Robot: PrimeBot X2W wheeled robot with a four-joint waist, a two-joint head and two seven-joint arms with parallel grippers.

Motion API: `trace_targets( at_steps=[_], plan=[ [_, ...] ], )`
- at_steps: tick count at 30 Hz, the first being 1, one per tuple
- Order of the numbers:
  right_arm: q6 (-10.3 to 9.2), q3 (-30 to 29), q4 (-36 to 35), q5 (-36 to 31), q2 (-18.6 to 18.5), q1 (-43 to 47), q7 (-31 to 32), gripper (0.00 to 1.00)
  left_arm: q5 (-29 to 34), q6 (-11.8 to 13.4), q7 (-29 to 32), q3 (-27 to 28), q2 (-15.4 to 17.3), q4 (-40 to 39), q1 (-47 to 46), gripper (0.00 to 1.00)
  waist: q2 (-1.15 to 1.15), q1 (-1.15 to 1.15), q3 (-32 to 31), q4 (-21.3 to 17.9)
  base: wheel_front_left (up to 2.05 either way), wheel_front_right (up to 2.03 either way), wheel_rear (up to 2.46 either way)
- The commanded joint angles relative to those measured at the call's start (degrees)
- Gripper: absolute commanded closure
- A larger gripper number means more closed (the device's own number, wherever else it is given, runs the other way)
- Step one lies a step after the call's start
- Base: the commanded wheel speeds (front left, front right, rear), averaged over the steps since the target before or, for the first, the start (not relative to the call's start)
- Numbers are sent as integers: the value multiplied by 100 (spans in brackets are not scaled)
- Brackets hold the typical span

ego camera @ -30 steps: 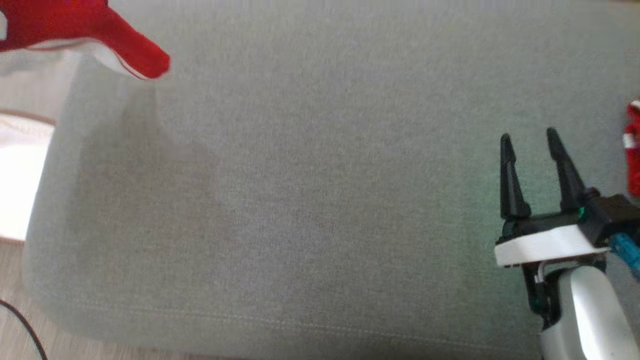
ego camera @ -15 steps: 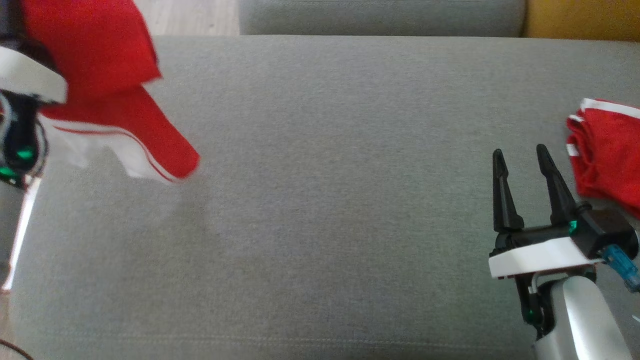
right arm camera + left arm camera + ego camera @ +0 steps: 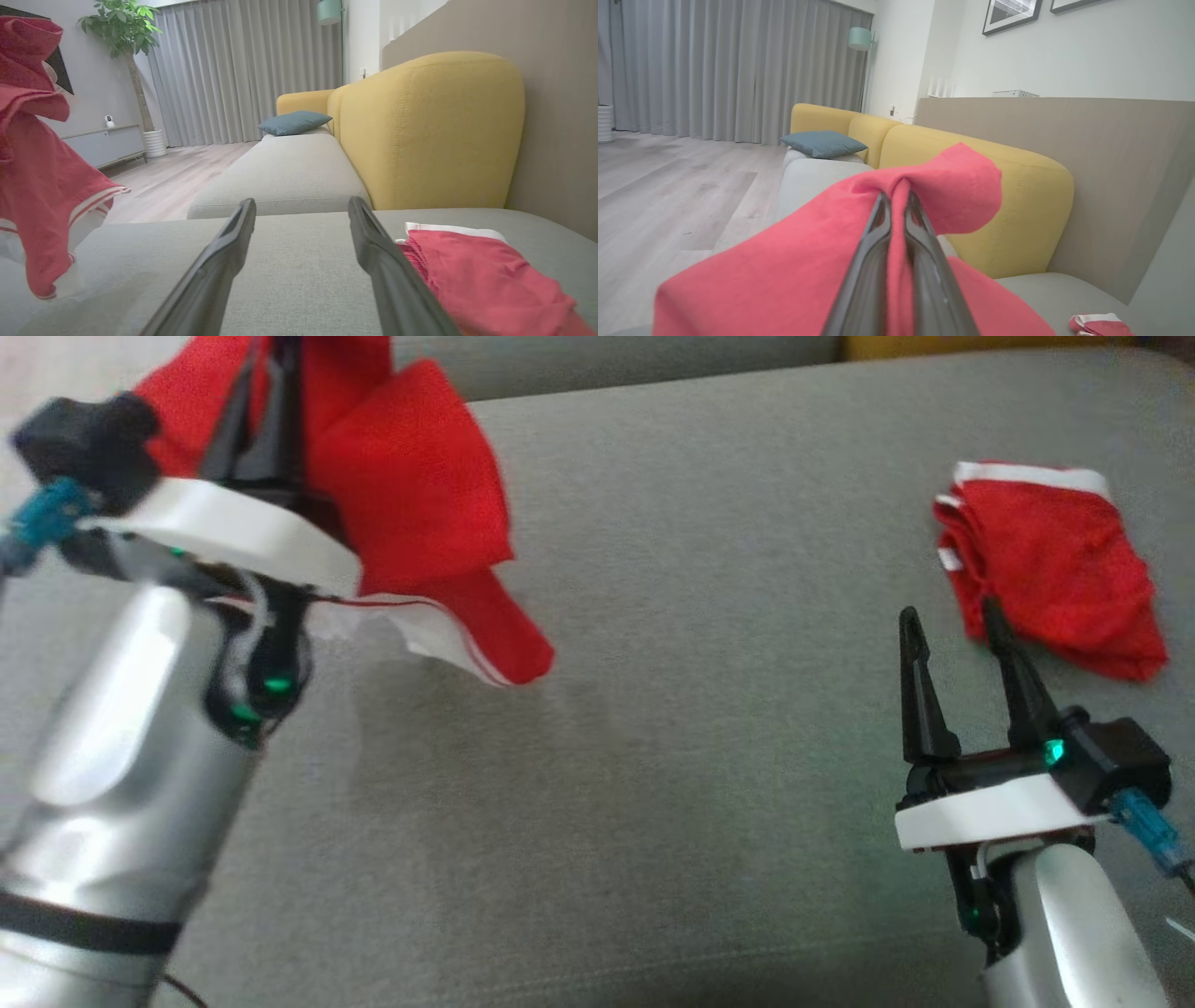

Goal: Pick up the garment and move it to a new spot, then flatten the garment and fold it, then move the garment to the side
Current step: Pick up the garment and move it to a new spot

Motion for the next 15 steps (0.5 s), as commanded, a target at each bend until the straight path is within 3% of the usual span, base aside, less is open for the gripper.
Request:
trace_targets(
  at_steps=[1, 7, 11, 12, 13, 14, 15],
  plan=[
    [37, 137, -218, 46, -18, -287, -60, 0, 80, 58, -75, 212, 79, -163, -367, 100, 0, 0, 150, -239, 0, 0, 0],
    [37, 161, -246, 78, -18, -396, -100, 0, 318, 204, -246, 172, -683, 243, -472, 100, 0, 0, 404, -596, 0, 0, 0],
    [37, 220, -255, 112, -18, -473, -125, 0, 595, 87, -266, 96, -1234, 614, -450, 100, 0, 0, 531, -778, 0, 0, 0],
    [37, 245, -255, 123, -18, -489, -131, 0, 669, 61, -267, 122, -1349, 704, -435, 91, 0, 0, 556, -813, 0, 0, 0],
    [37, 275, -255, 133, -18, -503, -138, 0, 769, 42, -267, 164, -1442, 760, -427, 7, 0, 0, 584, -847, 0, 0, 0],
    [37, 303, -251, 143, -18, -514, -144, 0, 841, -8, -268, 194, -1524, 824, -404, 0, 0, 0, 603, -876, 0, 0, 0],
    [37, 324, -245, 151, -18, -518, -151, 0, 904, -74, -268, 206, -1590, 895, -381, 0, 0, 0, 613, -894, 0, 0, 0]
  ],
)
